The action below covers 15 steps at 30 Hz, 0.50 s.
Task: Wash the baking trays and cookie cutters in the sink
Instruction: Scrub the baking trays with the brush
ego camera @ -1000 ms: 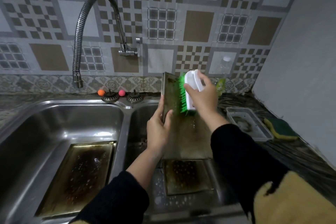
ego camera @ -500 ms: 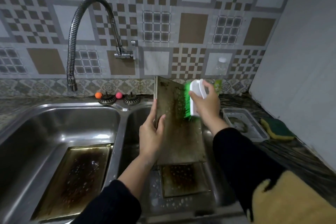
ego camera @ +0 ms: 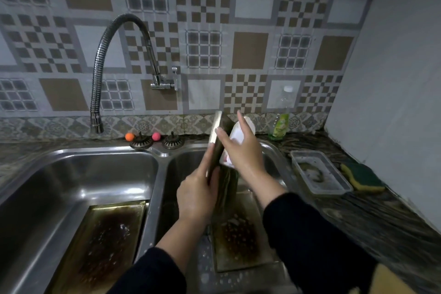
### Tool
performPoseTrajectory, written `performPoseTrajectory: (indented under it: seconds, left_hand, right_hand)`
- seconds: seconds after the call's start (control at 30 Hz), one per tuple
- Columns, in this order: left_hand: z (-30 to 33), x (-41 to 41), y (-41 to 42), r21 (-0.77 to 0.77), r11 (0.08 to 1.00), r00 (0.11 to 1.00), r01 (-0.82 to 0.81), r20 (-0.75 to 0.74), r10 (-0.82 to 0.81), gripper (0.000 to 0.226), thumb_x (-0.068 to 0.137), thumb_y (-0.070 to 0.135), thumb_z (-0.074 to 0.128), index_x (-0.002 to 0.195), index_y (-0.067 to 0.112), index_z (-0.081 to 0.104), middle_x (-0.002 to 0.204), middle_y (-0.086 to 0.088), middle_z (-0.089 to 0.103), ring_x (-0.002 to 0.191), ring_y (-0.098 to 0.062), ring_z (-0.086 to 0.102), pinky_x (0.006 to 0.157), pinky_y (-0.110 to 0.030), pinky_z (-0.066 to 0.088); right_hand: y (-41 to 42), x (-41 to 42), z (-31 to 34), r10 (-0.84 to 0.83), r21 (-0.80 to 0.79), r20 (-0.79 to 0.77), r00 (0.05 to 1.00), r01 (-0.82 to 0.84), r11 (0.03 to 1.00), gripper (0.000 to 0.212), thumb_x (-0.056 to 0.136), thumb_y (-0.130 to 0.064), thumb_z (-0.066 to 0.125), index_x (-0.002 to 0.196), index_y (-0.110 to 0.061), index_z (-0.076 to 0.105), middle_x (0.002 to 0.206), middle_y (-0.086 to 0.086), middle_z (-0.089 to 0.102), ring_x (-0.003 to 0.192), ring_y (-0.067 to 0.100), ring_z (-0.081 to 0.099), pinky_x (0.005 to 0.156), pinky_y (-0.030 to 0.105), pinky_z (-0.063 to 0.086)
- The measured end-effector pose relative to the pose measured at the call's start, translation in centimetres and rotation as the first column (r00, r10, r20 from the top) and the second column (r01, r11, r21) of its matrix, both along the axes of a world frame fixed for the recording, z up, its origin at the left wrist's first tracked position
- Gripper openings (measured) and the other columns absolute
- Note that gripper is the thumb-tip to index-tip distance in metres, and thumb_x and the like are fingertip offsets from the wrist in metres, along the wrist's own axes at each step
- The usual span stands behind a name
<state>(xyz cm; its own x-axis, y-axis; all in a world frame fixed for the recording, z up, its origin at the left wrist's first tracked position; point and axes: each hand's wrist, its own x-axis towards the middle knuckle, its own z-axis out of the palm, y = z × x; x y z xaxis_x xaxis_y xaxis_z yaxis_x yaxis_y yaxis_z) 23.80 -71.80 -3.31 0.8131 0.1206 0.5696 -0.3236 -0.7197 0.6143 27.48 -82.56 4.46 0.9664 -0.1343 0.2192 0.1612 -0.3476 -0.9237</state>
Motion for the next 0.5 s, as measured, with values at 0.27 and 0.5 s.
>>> performPoseTrajectory:
  seconds: [0.27, 0.5]
  left_hand:
    - [-0.1, -0.7, 0.3, 0.157, 0.987, 0.995, 0.045, -0.092, -0.031, 0.059, 0.099, 0.044, 0.039, 0.15, 0.04, 0.01, 0.08, 0.008, 0.066, 0.062, -0.014, 0.064, 0.049, -0.028, 0.045]
    - [-1.0, 2.4, 7.5, -0.083, 0.996, 0.907, 0.022, -0.417, -0.054, 0.069, 0.093, 0.065, 0.028, 0.151, 0.041, 0.001, 0.156, -0.003, 0.027, 0.14, -0.028, 0.03, 0.112, -0.048, 0.031]
  right_hand:
    - [0.0, 2.5, 1.0, -0.189, -0.222, 0.075, 0.979, 0.201, 0.954, 0.046, 0.087, -0.04, 0.051, 0.133, -0.032, 0.052, 0.1, -0.003, 0.066, 0.08, 0.021, 0.064, 0.063, 0.028, 0.051]
    - [-0.3, 1.9, 1.9, -0.019, 0.133, 0.064, 0.998, 0.01, 0.991, 0.04, 0.097, -0.027, 0.048, 0.137, -0.023, 0.05, 0.098, 0.0, 0.061, 0.073, 0.018, 0.057, 0.048, 0.01, 0.039]
